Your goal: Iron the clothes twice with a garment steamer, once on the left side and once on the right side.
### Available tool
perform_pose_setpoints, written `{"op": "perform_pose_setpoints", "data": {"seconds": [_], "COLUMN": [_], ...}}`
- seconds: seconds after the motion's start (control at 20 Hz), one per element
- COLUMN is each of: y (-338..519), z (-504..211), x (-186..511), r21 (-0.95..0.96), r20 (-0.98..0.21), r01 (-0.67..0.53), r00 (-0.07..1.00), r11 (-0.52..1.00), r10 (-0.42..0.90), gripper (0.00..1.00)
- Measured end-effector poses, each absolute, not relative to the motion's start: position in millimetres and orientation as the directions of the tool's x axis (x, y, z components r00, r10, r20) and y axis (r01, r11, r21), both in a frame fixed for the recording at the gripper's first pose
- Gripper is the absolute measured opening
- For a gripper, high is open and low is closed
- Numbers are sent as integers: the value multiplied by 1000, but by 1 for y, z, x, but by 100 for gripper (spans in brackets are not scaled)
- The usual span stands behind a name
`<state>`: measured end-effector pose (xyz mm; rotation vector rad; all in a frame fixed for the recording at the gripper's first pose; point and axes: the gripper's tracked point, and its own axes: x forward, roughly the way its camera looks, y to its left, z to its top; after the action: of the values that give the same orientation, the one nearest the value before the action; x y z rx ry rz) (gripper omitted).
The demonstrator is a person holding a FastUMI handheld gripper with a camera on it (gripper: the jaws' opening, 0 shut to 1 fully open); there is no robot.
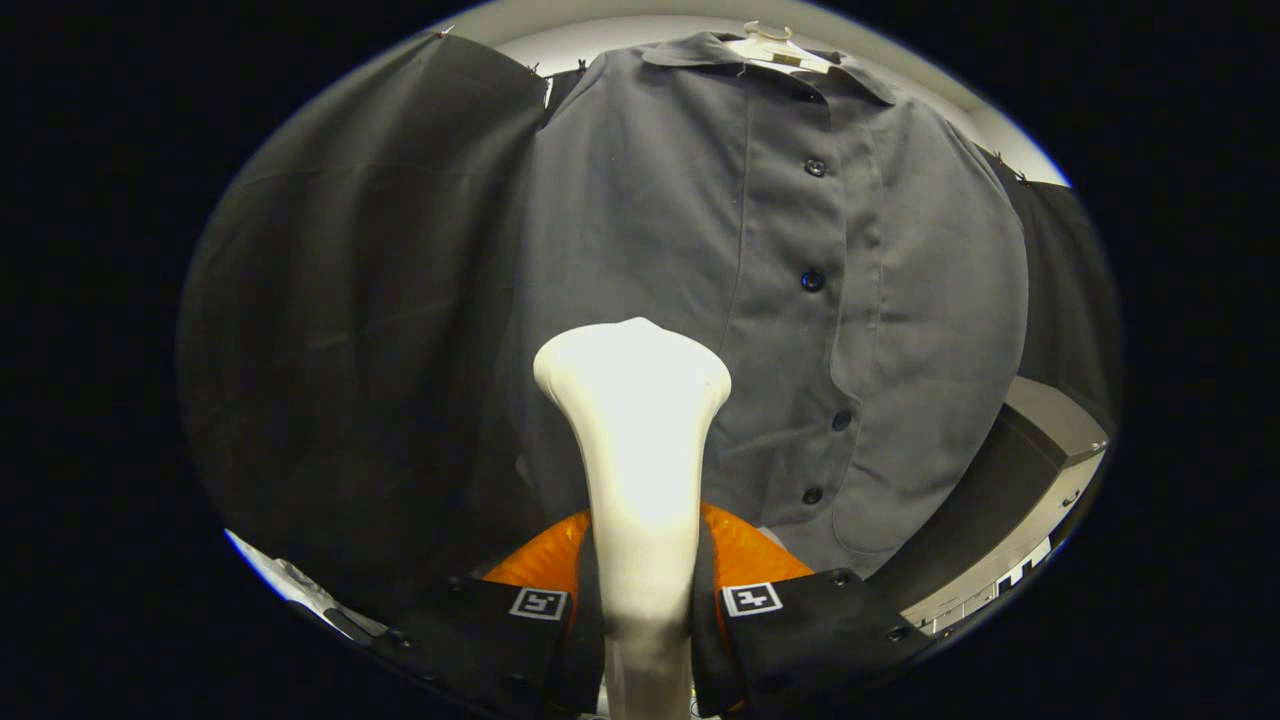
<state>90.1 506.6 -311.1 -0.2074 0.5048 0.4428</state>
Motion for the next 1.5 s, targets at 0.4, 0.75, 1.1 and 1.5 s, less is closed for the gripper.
{"op": "perform_pose_setpoints", "data": {"seconds": [0.4,0.75,1.1,1.5], "y": [500,486,436,345], "z": [-368,-326,-224,-139], "x": [64,56,57,48], "r21": [-94,-89,-76,-101], "r20": [-598,-544,-384,-235], "r01": [-479,-494,-488,-423], "r00": [728,752,819,890], "r11": [873,865,869,901], "r10": [335,374,427,391], "gripper": [43,42,42,42]}}
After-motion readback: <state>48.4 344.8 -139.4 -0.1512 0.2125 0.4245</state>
